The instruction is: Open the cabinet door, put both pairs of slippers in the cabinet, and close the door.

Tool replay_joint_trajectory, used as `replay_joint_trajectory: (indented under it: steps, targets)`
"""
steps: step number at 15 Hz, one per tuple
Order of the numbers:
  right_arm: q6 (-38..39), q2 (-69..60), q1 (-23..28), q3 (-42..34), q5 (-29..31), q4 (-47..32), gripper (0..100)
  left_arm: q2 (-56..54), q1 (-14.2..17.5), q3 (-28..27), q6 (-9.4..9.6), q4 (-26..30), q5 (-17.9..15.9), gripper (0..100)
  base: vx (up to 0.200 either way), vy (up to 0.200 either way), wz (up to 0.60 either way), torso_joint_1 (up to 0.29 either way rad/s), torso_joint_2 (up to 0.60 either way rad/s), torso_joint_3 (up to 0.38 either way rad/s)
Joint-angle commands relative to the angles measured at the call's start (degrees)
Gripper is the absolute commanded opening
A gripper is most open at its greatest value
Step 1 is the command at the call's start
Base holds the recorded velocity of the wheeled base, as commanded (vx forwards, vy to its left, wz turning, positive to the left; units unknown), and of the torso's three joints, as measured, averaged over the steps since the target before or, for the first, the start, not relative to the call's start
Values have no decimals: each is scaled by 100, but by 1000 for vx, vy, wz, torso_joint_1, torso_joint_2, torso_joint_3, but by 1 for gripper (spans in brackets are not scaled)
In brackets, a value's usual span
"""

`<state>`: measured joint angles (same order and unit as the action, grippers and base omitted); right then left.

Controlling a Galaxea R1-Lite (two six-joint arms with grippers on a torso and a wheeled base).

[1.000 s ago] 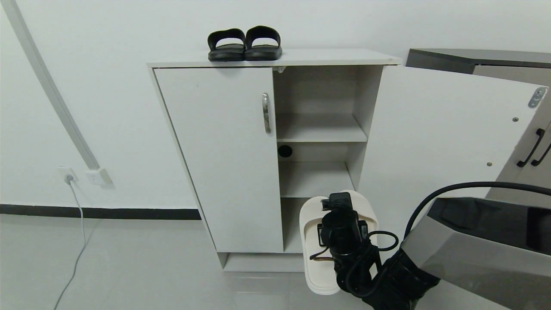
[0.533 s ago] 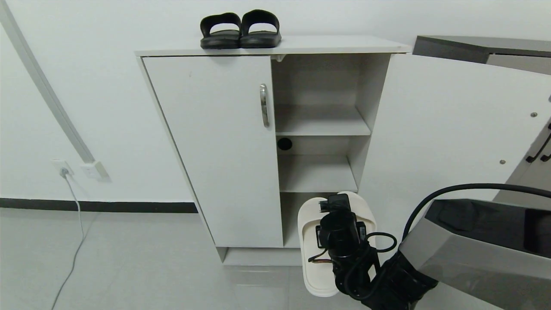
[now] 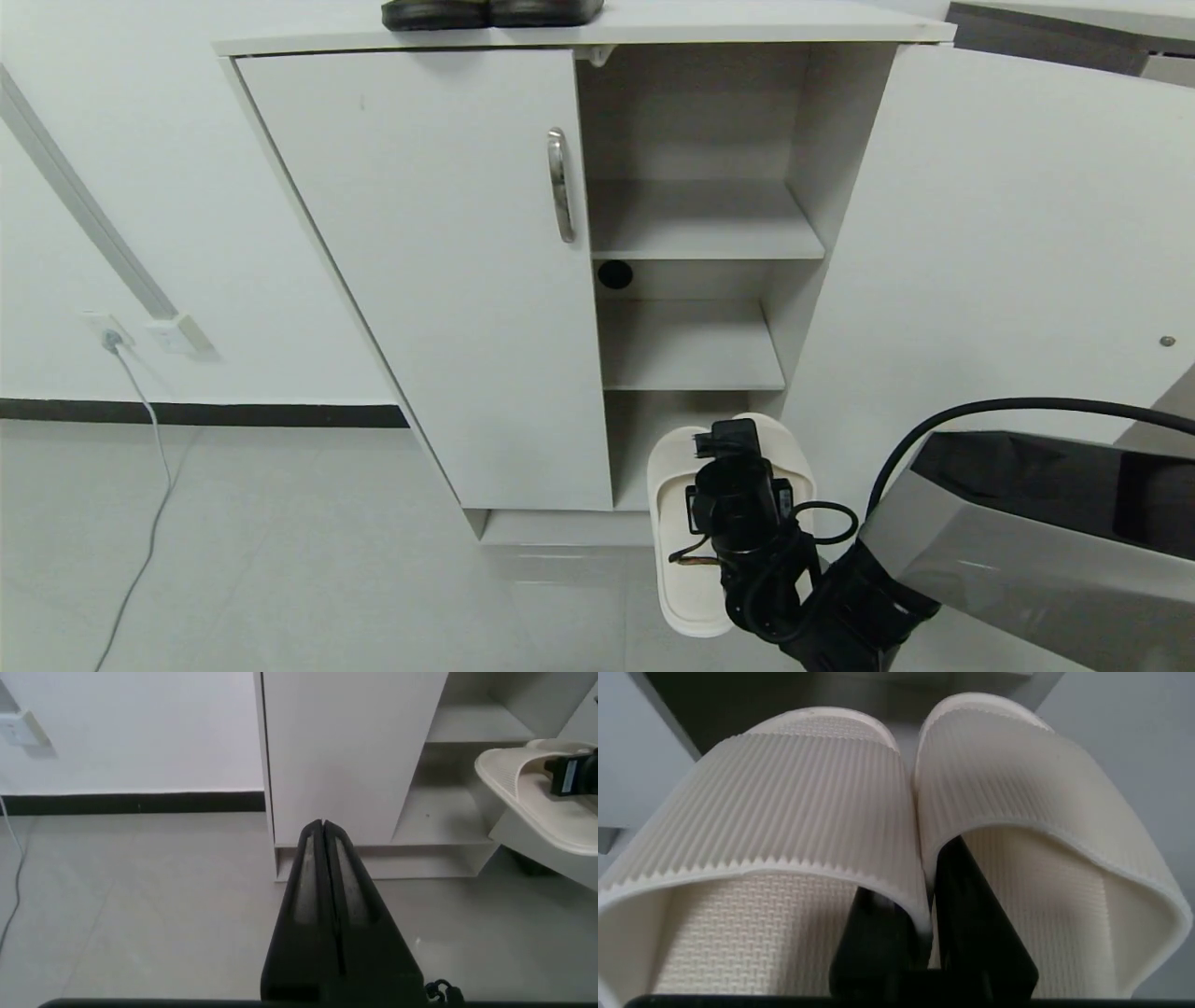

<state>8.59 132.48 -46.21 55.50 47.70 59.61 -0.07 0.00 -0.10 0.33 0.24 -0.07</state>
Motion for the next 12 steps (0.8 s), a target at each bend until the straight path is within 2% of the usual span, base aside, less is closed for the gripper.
replay_joint_trajectory:
  steps: [1, 3, 5, 6, 8, 12]
  targets:
    - [-7, 77, 7, 110, -15, -2, 0, 7, 0, 1, 2, -7, -1, 0, 0, 0, 0, 2, 2, -198]
    - [-16, 244, 16, 435, -24, 42, 0, 7, 0, 1, -7, -7, 7, 0, 0, 0, 0, 5, -2, -200]
    - [-271, 358, 60, 725, -138, 437, 0, 7, 0, 1, -15, -16, 16, 0, 0, 0, 0, 7, 5, -149]
    - [-455, 393, 86, 760, -209, 622, 0, 7, 0, 1, -15, -16, 16, 0, 0, 0, 0, -2, 2, -61]
    - [-1246, 657, 201, 971, -253, 1527, 0, 7, 0, 1, -15, -16, 16, 0, 0, 0, 0, 0, 0, 0]
    - [-1475, 877, 253, 1147, -261, 1870, 0, 7, 0, 1, -15, -16, 16, 0, 0, 0, 0, 0, 0, 0]
